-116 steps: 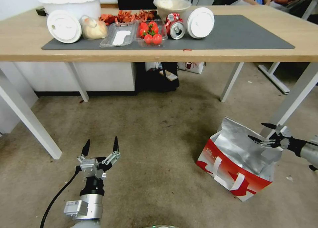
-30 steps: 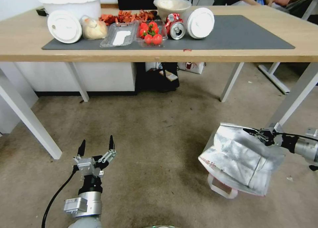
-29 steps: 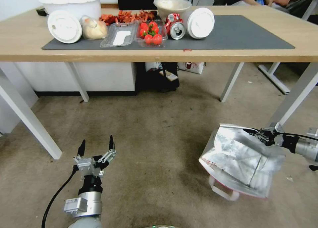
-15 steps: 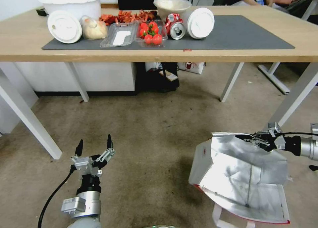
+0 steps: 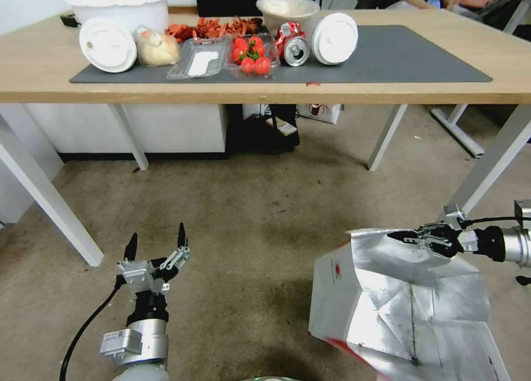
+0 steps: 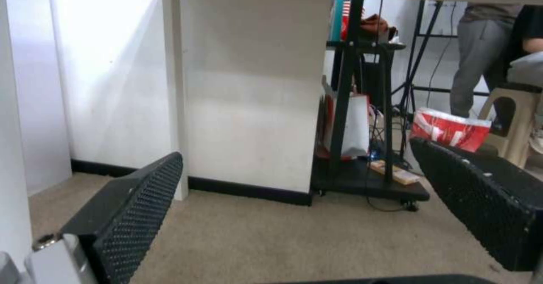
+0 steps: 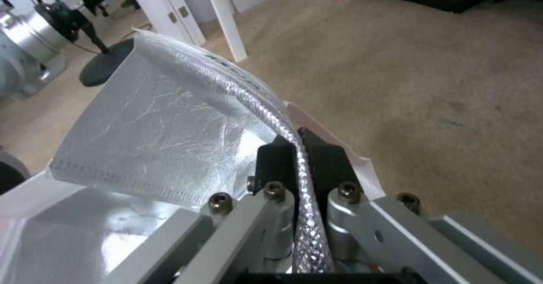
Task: Pick up the food delivery bag from the floor and place it on the table.
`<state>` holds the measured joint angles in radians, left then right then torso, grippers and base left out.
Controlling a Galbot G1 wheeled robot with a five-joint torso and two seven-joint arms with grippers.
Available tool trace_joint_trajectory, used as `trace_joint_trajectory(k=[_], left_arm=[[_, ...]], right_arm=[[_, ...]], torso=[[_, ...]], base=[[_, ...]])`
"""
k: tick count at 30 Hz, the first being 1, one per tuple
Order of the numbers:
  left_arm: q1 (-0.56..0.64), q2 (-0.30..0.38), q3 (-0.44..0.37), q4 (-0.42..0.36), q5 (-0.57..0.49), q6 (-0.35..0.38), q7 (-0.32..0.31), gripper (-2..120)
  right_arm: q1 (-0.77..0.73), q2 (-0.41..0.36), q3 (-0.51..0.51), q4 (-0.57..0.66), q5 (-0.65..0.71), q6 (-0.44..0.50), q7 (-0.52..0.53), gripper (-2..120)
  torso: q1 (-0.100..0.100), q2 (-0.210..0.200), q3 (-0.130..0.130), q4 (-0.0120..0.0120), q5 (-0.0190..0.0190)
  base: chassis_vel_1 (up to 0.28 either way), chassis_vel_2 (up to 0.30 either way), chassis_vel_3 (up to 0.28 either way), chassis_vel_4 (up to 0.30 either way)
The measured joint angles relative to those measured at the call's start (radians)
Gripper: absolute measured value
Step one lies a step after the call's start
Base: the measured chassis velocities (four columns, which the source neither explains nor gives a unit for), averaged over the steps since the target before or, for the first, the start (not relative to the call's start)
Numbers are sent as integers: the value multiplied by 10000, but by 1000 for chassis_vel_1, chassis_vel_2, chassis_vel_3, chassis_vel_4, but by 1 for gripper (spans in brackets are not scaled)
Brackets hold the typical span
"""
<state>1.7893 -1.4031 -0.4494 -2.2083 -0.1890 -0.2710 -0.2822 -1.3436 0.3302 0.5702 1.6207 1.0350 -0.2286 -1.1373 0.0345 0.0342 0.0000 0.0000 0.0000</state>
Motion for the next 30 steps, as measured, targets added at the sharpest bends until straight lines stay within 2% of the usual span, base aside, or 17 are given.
trace_joint_trajectory(k=[22, 30], left_arm=[[88, 65, 30, -83, 26, -198, 203, 100], [170, 104, 50, -167, -11, -226, 506, 100]], right_arm=[[-207, 136, 105, 282, -58, -106, -178, 0], [-401, 179, 224, 296, -210, -25, -218, 0]], torso=[[0, 0, 0, 0, 0], [7, 62, 40, -1, 1]], base=[[0, 0, 0, 0], [0, 0, 0, 0]])
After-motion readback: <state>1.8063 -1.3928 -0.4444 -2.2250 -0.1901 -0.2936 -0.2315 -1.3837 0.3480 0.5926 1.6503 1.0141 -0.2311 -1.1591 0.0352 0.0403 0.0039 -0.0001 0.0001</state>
